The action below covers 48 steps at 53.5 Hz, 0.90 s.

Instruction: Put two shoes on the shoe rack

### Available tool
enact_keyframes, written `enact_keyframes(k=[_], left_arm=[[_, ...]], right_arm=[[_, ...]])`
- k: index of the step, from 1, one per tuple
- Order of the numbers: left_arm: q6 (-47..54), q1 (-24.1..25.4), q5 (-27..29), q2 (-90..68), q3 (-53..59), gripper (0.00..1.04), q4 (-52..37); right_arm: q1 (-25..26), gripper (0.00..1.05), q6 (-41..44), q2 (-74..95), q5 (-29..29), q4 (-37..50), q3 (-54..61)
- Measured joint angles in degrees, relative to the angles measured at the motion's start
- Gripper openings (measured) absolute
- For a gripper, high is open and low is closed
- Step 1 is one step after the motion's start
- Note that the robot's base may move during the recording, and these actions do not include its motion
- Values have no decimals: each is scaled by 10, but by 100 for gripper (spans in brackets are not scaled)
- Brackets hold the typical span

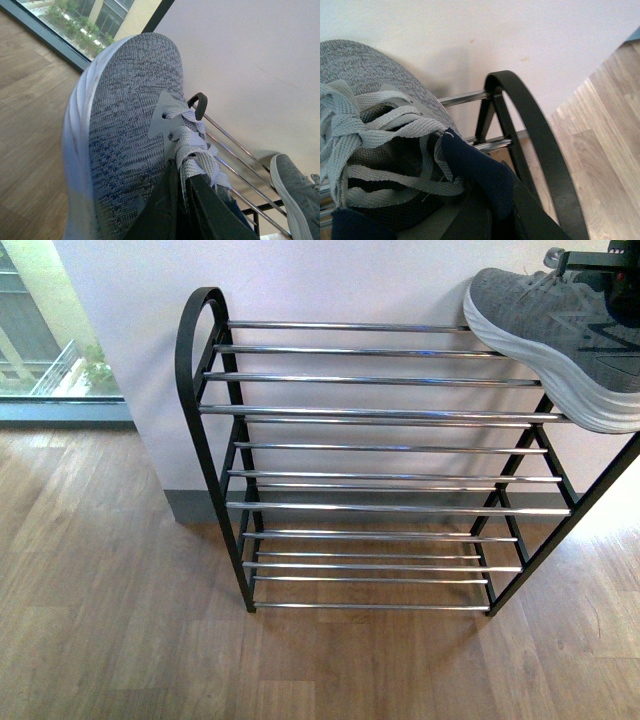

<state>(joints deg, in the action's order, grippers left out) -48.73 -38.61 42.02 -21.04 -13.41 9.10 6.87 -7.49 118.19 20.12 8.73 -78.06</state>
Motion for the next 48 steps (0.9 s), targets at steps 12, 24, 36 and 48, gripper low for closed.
enact_keyframes(k=[12, 24, 36, 48], left_arm=[[0, 0, -2, 0, 0, 2, 0], [0, 0, 0, 0, 0, 2, 0], [0, 0, -1, 0, 0, 2, 0], [0, 0, -1, 0, 0, 2, 0]], right_arm=[[10, 1, -7, 2, 13, -7, -5], [5, 13, -7, 2, 7, 7, -1], [7, 46, -26, -15, -34, -2, 2], [20, 82, -32, -108, -160, -71, 56]])
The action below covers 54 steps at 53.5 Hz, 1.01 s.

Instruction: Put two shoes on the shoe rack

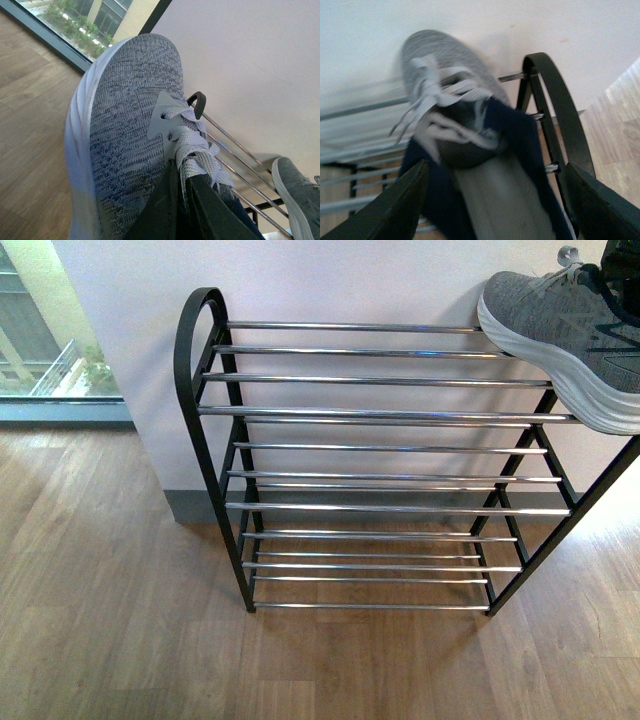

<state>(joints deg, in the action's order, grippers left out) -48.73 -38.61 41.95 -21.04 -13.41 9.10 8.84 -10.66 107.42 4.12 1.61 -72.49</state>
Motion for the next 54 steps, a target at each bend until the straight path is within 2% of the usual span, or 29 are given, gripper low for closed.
enact_keyframes(k=[6, 7, 10, 13, 17, 22, 24, 37, 49, 51, 54], left_arm=[[0, 0, 1, 0, 0, 2, 0], [0, 0, 1, 0, 0, 2, 0], [0, 0, 0, 0, 0, 2, 0], [0, 0, 0, 0, 0, 2, 0], [0, 0, 0, 0, 0, 2, 0], [0, 0, -1, 0, 0, 2, 0], [0, 0, -1, 0, 0, 2, 0], [0, 0, 0, 0, 0, 2, 0], [0, 0, 0, 0, 0, 2, 0], [0, 0, 0, 0, 0, 2, 0], [0, 0, 0, 0, 0, 2, 0]], right_arm=[[11, 96, 38, -63, -19, 37, 45], [13, 96, 42, -67, -27, 49, 50], [21, 88, 63, -91, -89, 173, 93], [22, 81, 76, -110, -120, 272, 137], [16, 71, 87, -136, -131, 384, 210], [5, 58, 93, -162, -130, 457, 285], [-3, 50, 96, -181, -125, 482, 328], [-29, 2, 103, -291, -96, 527, 488], [-49, 2, 105, -387, -77, 527, 586], [-66, 2, 104, -407, -49, 522, 601], [-76, 2, 105, -423, -45, 517, 611]])
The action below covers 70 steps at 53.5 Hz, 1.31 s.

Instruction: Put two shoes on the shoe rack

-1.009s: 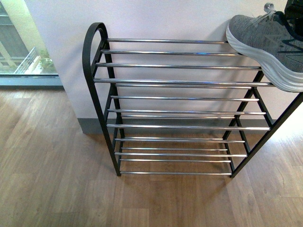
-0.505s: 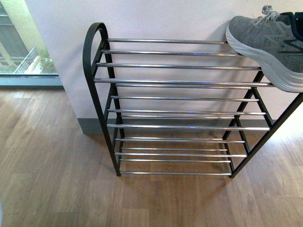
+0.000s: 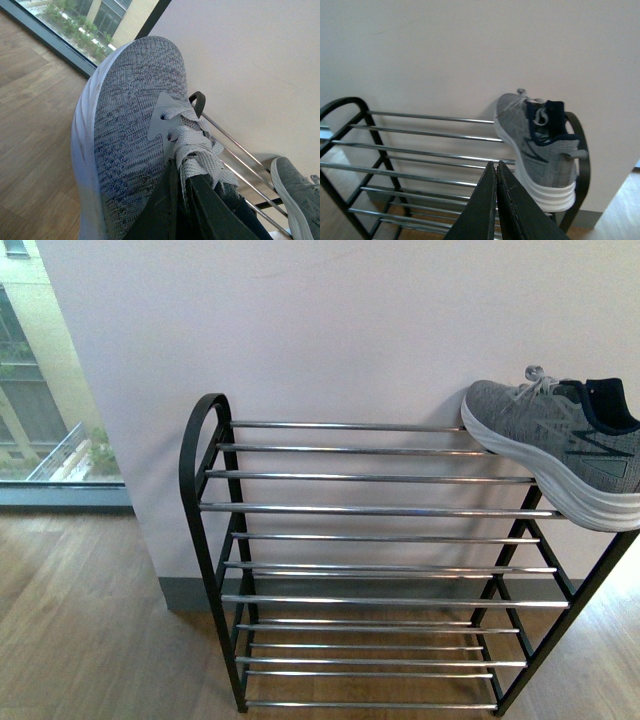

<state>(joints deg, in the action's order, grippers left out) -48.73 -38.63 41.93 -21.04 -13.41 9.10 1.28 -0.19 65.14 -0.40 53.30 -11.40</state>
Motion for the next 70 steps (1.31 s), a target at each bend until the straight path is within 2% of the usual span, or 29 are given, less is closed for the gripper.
enact_keyframes(k=[15, 21, 47, 70], left_arm=[[0, 0, 0, 0, 0, 2, 0], [0, 0, 0, 0, 0, 2, 0], [0, 0, 0, 0, 0, 2, 0], [0, 0, 0, 0, 0, 2, 0]], right_arm=[[-10, 2, 0, -104, 4, -51, 56], [-11, 2, 0, -116, 4, -32, 84], [-11, 2, 0, -352, 4, -238, 103], [-11, 2, 0, -471, 4, -351, 103]])
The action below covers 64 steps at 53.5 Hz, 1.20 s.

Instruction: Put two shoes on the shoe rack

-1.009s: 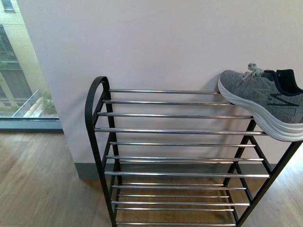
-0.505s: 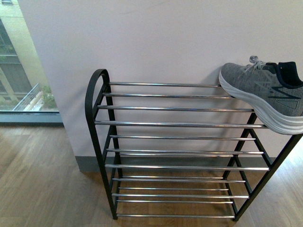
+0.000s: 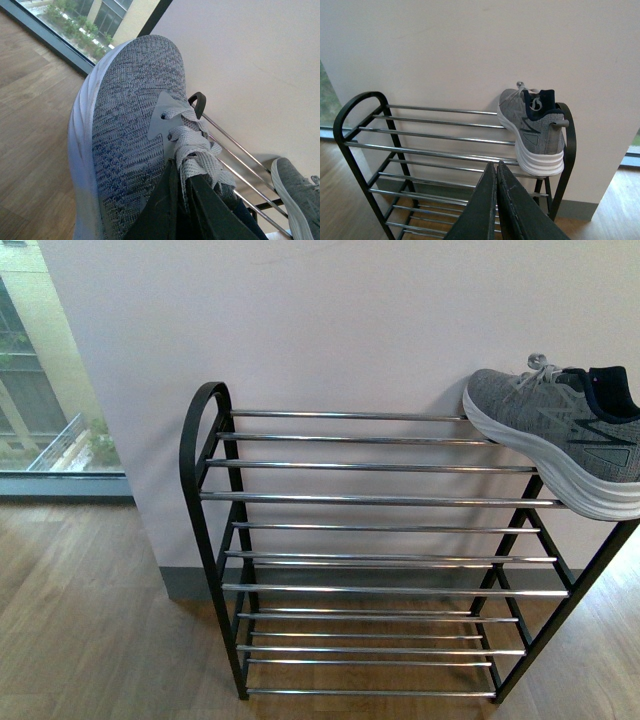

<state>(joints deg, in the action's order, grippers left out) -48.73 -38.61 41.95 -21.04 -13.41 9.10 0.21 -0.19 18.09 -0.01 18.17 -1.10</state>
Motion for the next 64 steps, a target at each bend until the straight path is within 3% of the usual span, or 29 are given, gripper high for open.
enact_keyframes(k=[24, 29, 53, 64], left_arm=[[0, 0, 0, 0, 0, 2, 0], [0, 0, 0, 0, 0, 2, 0], [0, 0, 0, 0, 0, 2, 0], [0, 0, 1, 0, 0, 2, 0]], right_arm=[[0, 2, 0, -79, 0, -78, 0], [0, 2, 0, -158, 0, -174, 0], [-1, 2, 0, -177, 0, -180, 0], [-1, 47, 0, -178, 0, -180, 0]])
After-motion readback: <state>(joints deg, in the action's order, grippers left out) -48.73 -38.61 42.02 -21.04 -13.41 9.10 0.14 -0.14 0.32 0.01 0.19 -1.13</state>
